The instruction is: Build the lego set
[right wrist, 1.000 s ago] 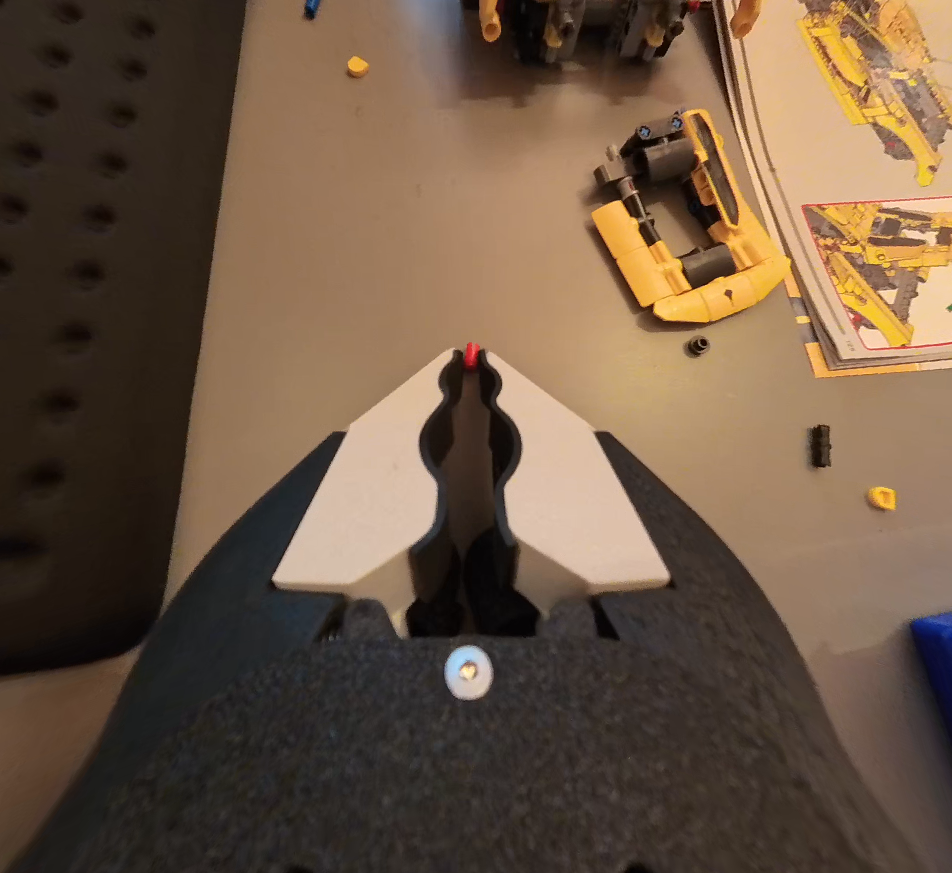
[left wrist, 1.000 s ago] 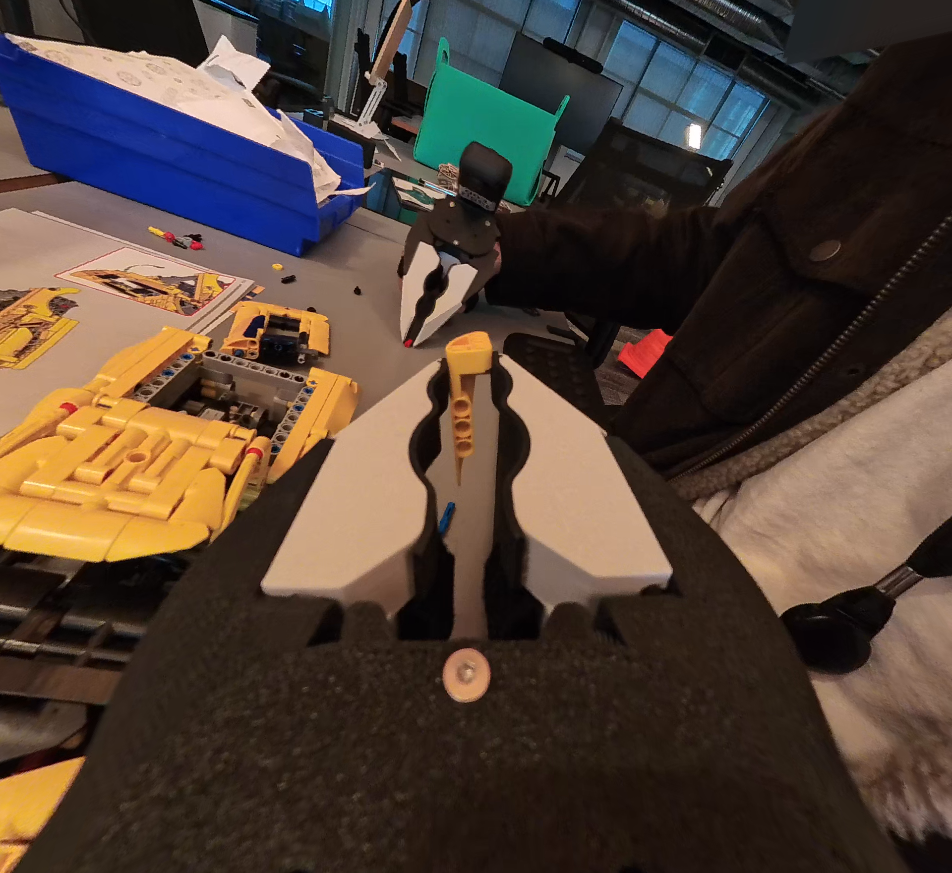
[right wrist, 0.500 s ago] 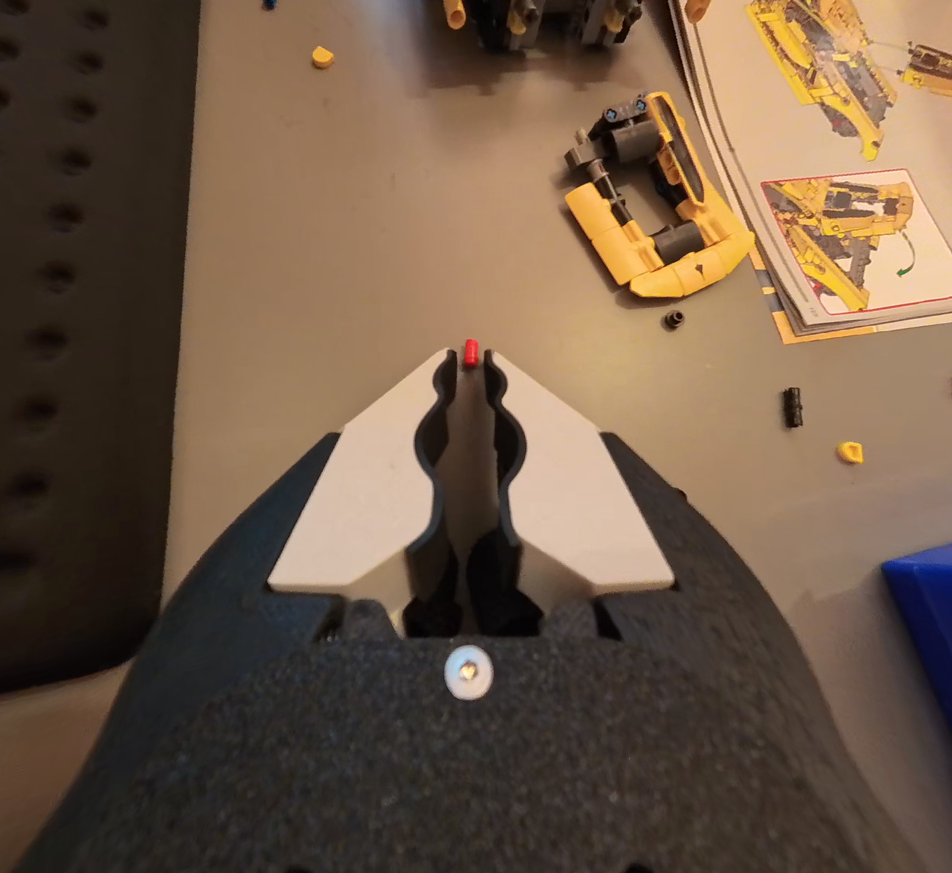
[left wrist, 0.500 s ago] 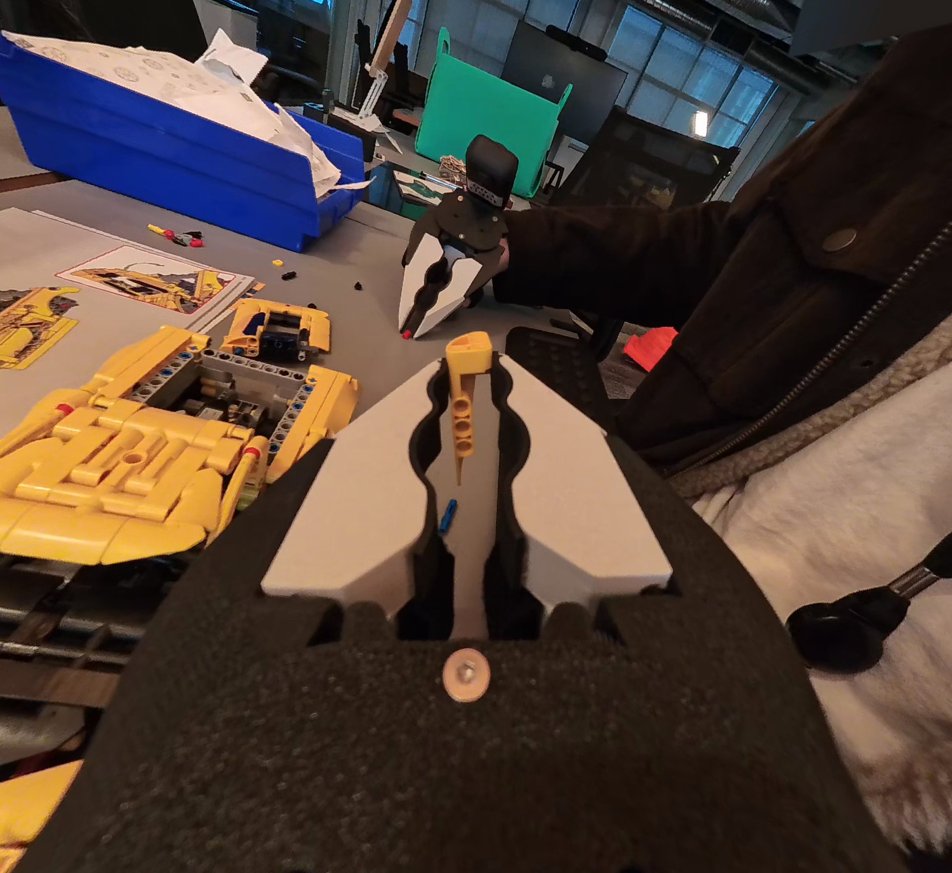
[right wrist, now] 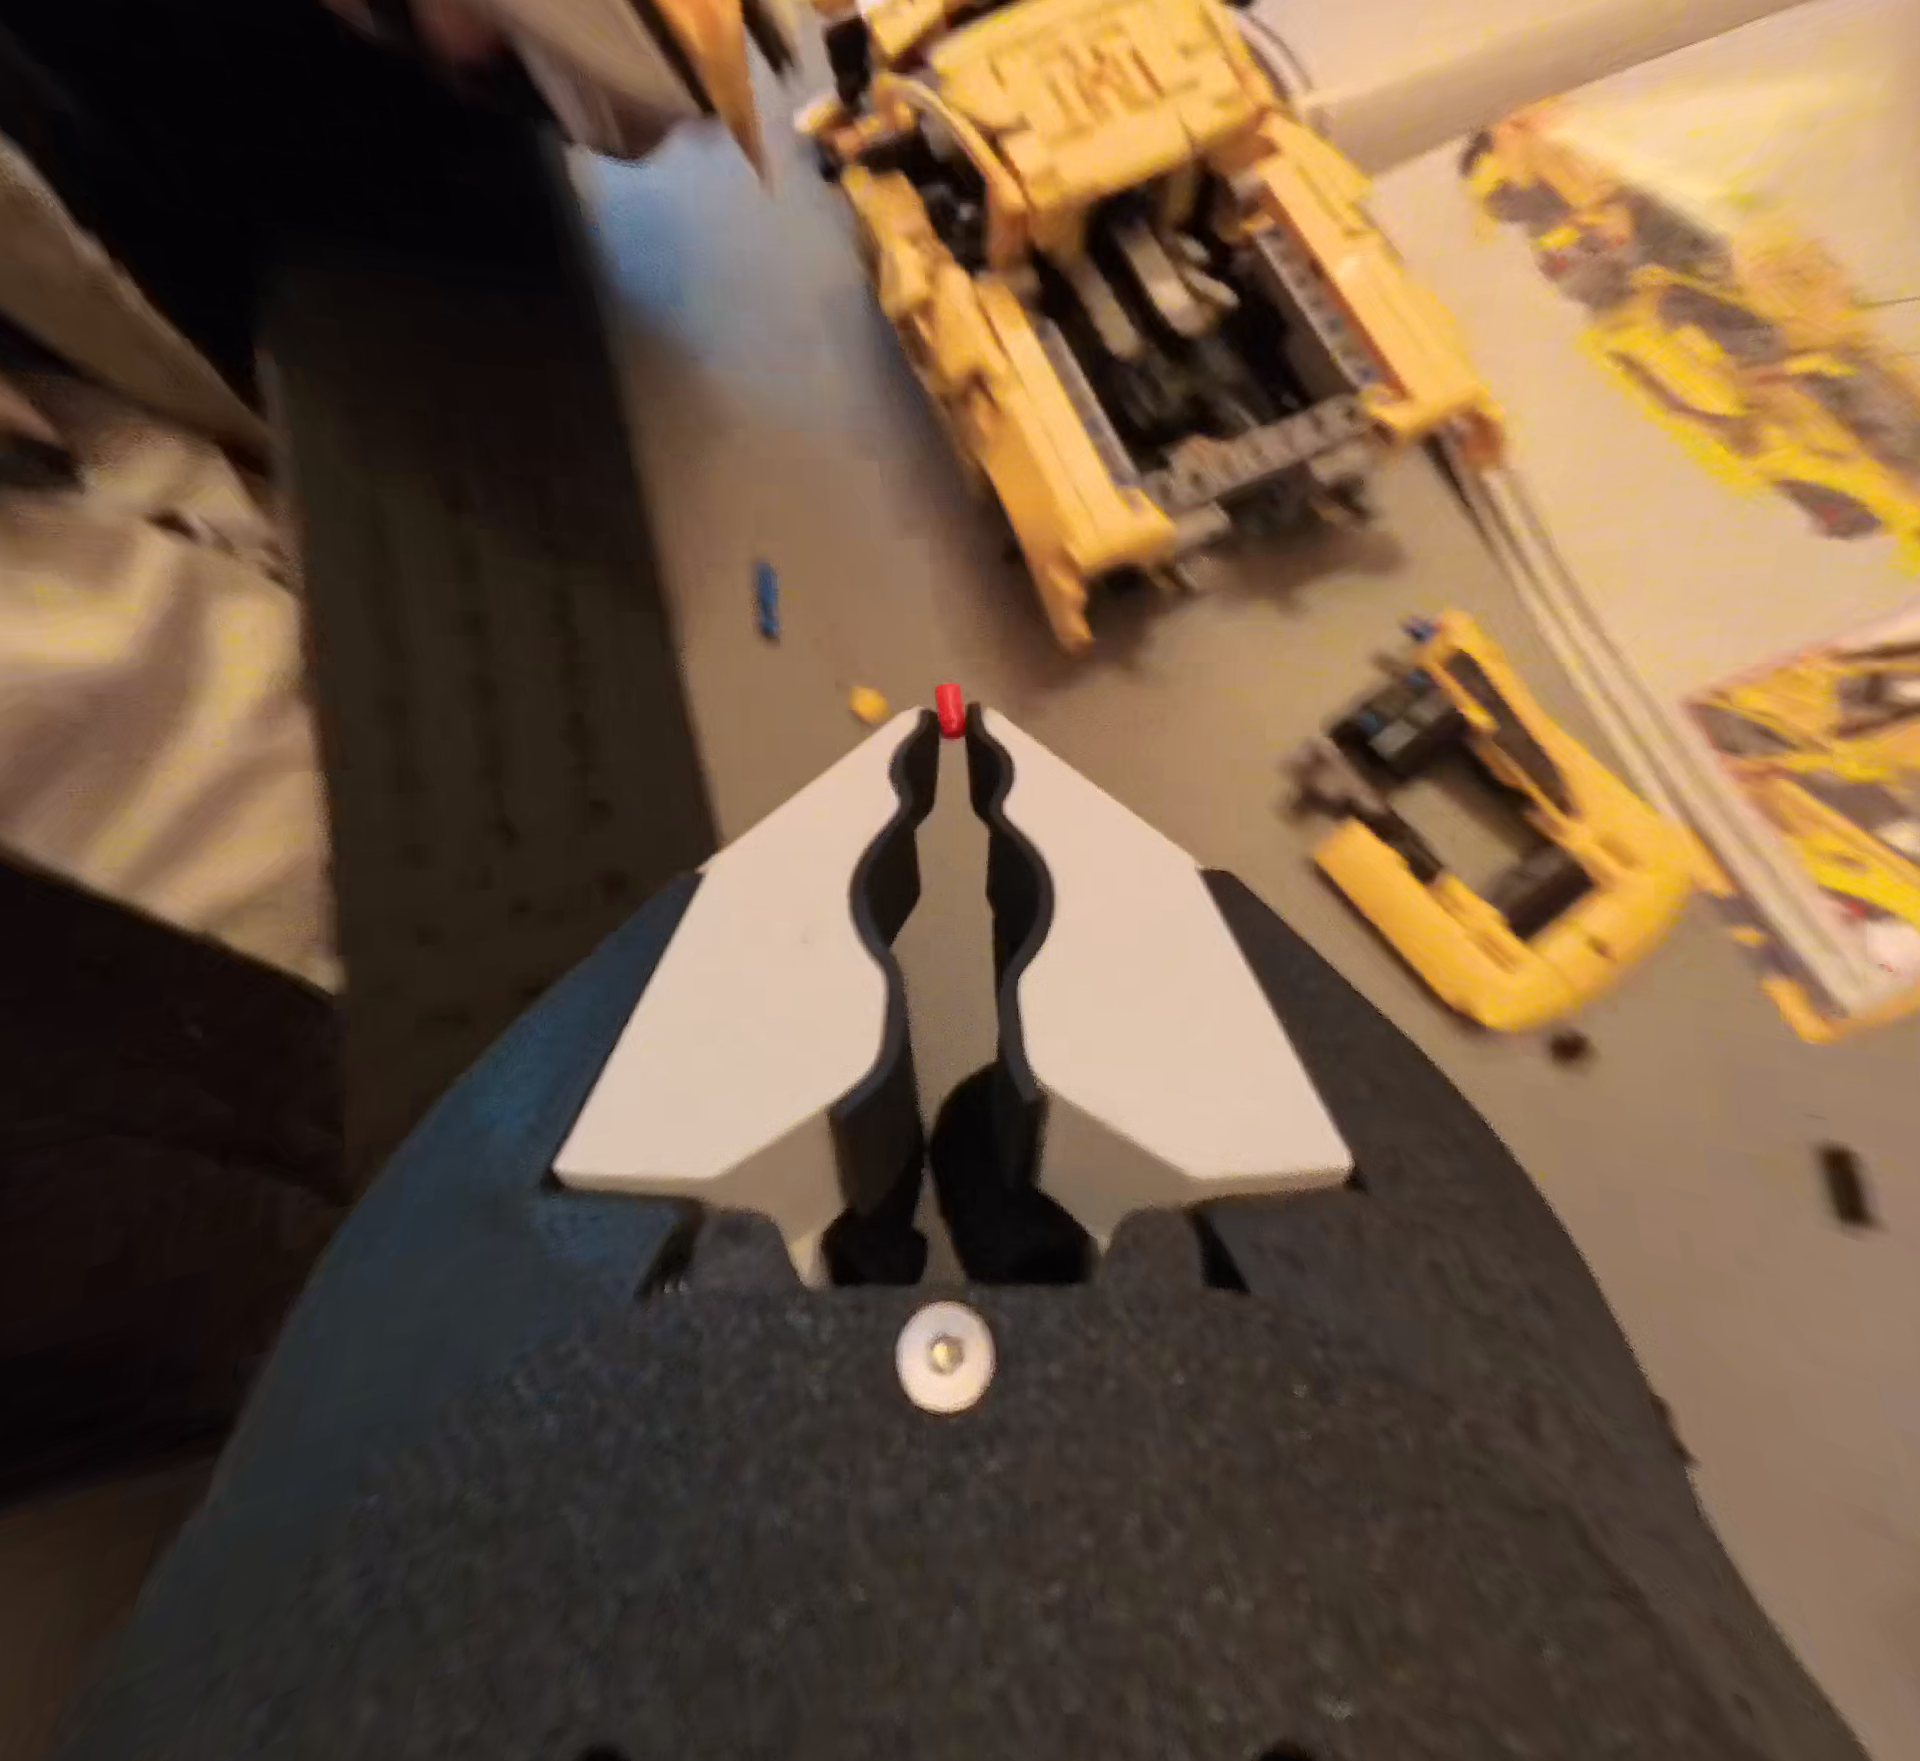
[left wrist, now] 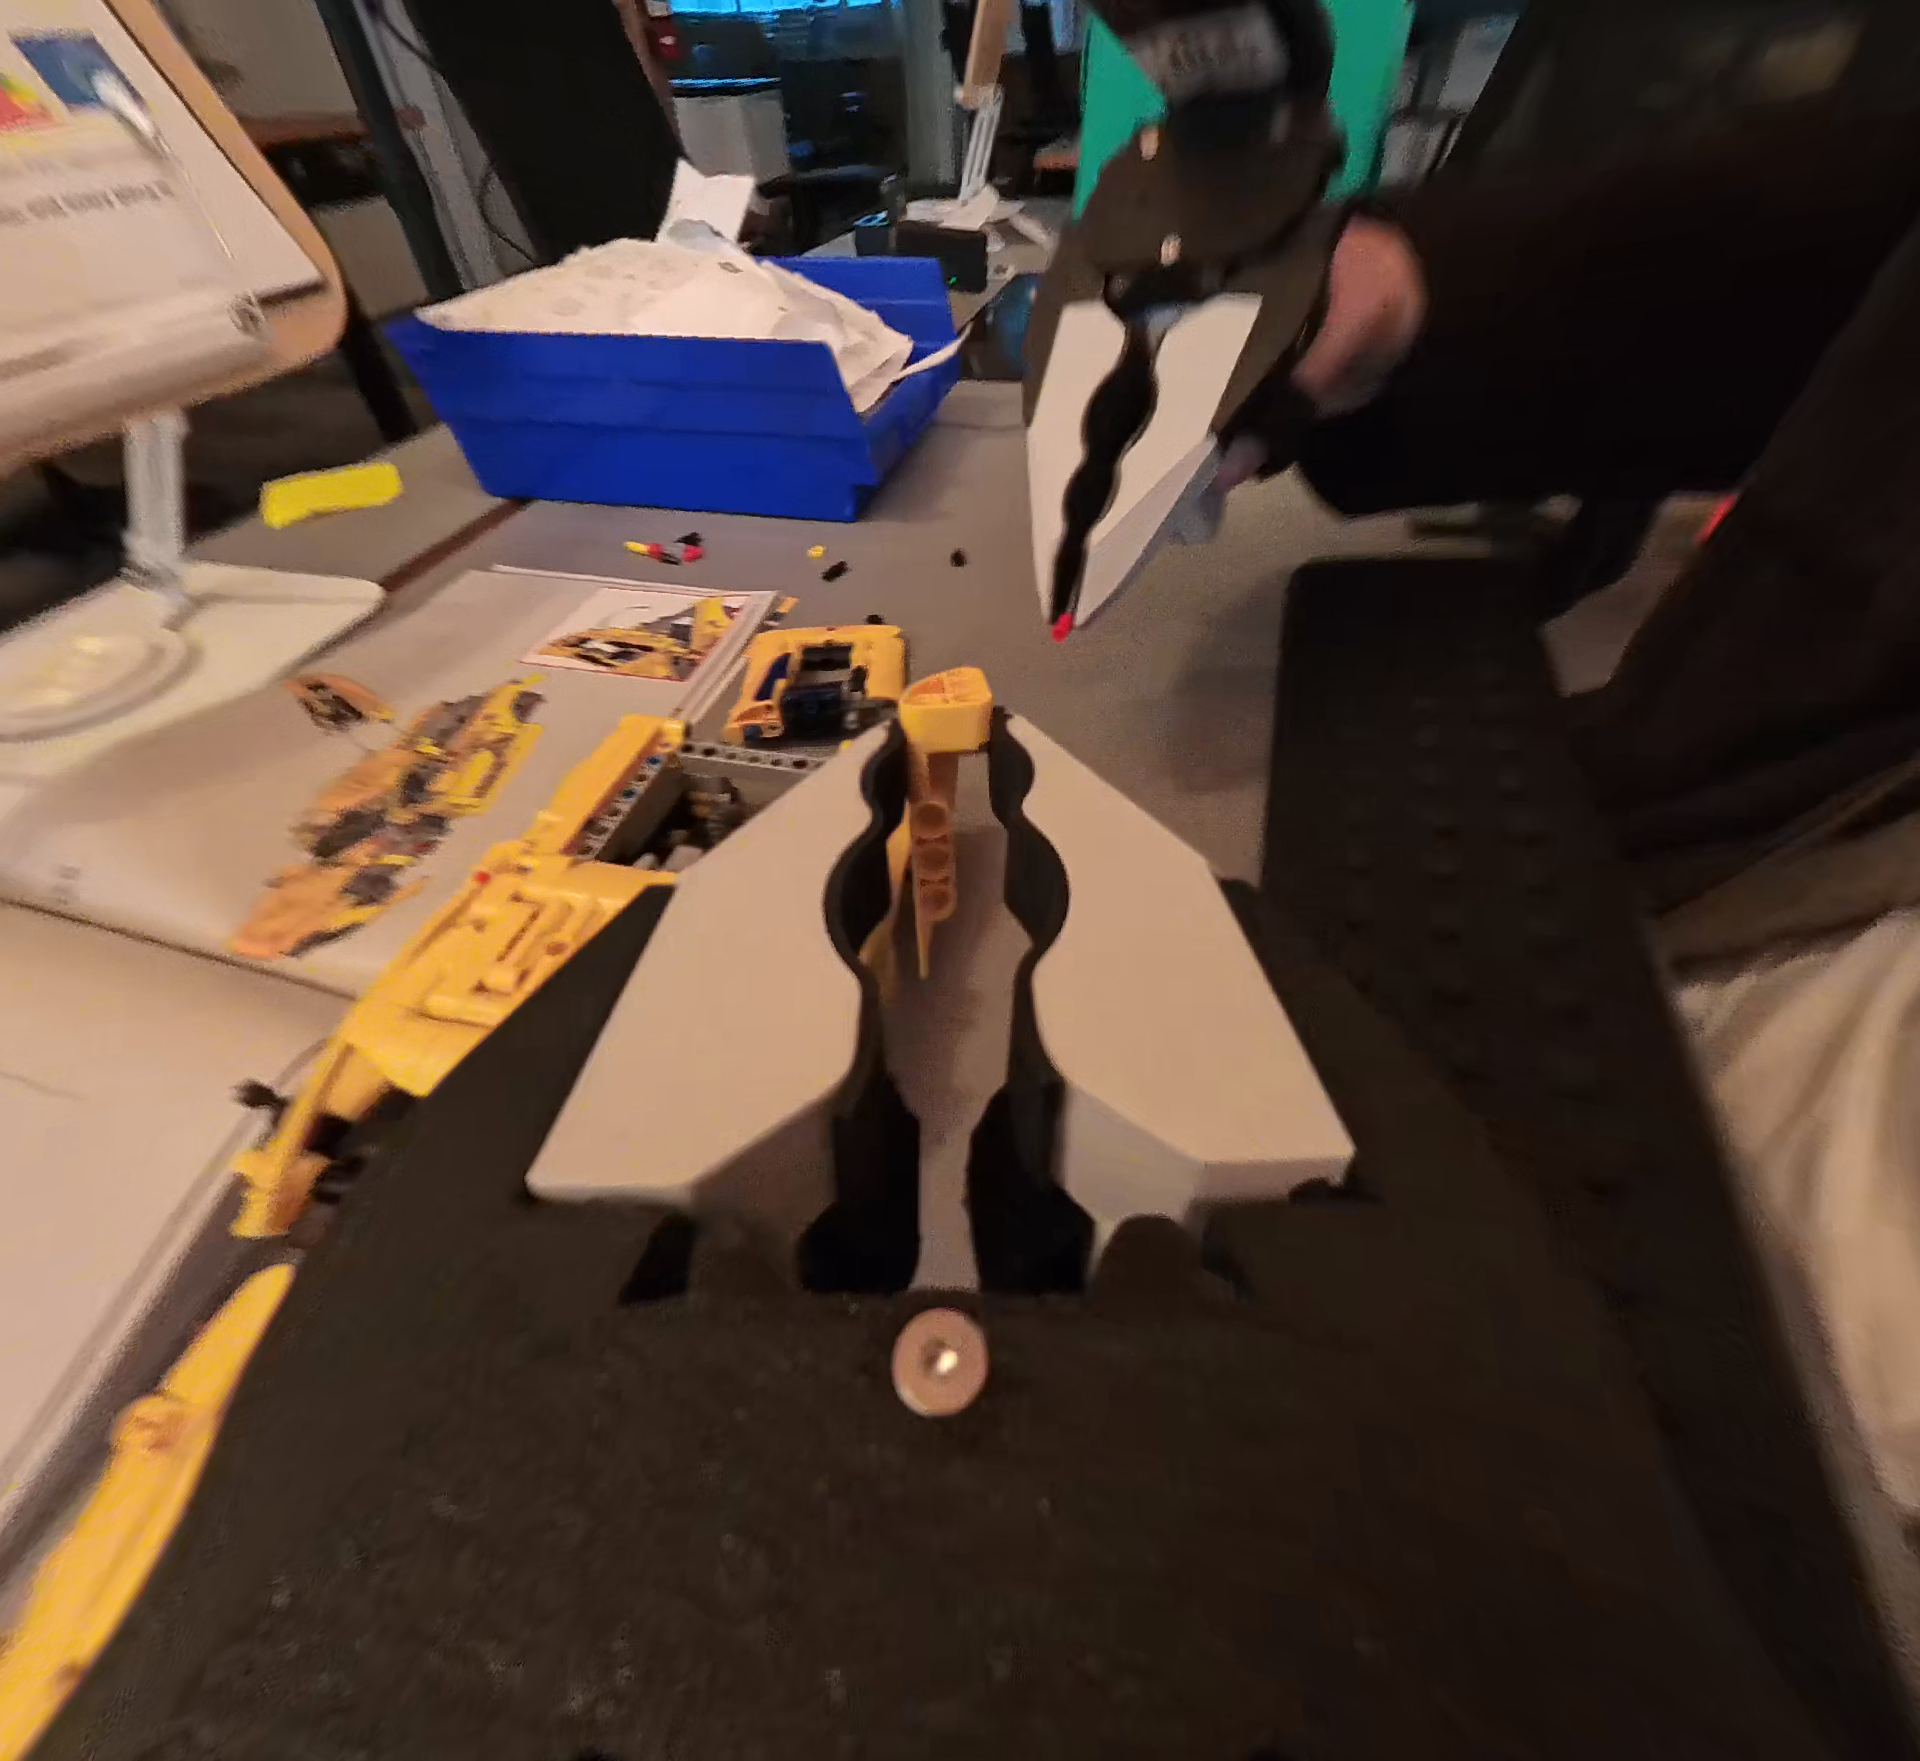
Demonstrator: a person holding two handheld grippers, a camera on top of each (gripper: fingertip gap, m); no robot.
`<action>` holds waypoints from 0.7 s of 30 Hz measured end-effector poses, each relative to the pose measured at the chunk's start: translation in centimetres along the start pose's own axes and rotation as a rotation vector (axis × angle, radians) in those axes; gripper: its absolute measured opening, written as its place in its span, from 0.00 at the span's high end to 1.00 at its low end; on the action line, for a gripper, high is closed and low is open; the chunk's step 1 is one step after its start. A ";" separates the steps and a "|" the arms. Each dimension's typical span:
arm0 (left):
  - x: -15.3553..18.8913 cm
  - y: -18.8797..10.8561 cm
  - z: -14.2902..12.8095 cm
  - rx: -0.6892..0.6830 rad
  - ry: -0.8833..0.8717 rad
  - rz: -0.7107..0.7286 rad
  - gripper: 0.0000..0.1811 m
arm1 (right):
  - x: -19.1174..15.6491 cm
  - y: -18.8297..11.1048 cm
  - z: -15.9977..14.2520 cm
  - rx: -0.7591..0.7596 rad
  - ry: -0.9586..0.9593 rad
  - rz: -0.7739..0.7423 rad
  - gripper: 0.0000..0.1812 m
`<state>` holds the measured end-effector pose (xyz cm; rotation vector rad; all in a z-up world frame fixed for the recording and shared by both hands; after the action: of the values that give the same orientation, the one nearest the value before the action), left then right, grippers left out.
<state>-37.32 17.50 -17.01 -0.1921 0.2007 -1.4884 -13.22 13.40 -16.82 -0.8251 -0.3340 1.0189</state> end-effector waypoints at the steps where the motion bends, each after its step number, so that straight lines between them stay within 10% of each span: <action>1: 0.3 0.1 0.0 -0.019 0.064 0.028 0.92 | -1.1 0.6 1.9 -0.044 0.040 0.025 0.97; 6: 2.1 1.4 -0.9 -0.162 0.272 0.058 0.92 | -4.2 2.0 7.1 -0.129 -0.067 -0.011 0.97; 21: 3.3 2.7 -2.2 -0.318 0.428 0.083 0.92 | -5.1 5.4 7.9 -0.456 -0.297 -0.075 0.98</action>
<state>-35.07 14.40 -19.89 -0.1152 0.7834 -1.3952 -23.91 13.98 -15.03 -1.0600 -0.8676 1.0096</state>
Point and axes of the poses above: each gripper's, where its closed fingertips meet, y out along the fingers, z out of its top, x = y × z across the jaws, the point moved 9 cm from there along -y, back along the fingers, and after that the axes turned 5 degrees about -x, right-handed, at the moved point
